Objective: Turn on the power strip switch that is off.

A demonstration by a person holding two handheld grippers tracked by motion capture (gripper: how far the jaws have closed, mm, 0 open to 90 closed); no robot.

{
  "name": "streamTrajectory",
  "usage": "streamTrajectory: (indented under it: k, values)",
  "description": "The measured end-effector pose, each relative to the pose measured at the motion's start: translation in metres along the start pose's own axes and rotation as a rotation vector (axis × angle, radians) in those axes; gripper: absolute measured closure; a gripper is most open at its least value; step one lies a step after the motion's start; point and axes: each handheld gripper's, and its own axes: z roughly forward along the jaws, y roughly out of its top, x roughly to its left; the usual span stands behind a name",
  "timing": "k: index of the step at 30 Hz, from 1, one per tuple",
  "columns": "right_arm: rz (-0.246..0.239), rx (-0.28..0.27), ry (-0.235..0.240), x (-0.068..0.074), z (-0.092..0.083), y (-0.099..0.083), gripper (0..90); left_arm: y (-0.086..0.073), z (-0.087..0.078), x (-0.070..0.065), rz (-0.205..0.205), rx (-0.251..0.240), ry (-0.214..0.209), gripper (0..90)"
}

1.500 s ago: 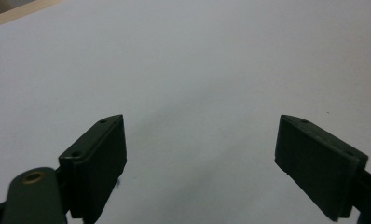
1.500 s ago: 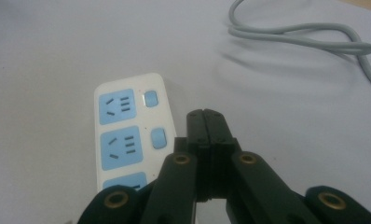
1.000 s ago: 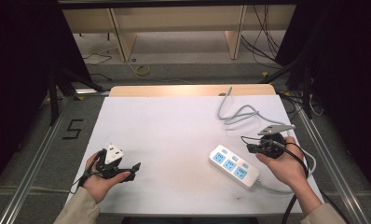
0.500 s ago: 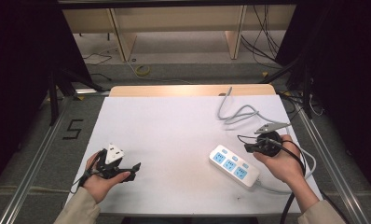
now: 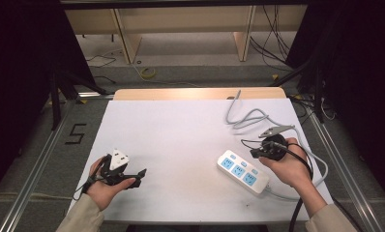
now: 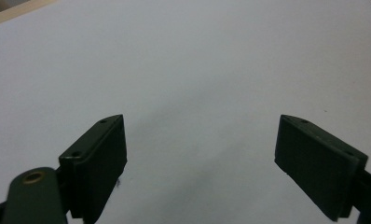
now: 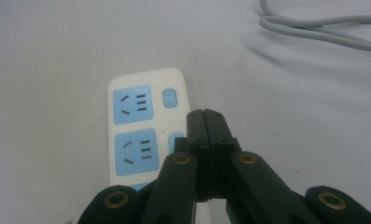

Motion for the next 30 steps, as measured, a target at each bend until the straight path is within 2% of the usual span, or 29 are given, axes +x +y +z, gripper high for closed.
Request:
streamTrajectory:
  k: [30]
  values:
    - [-0.018,0.079,0.016,0.002,0.016,0.007,90.0,0.0,0.0,-0.001,0.005,0.001,-0.004,16.4]
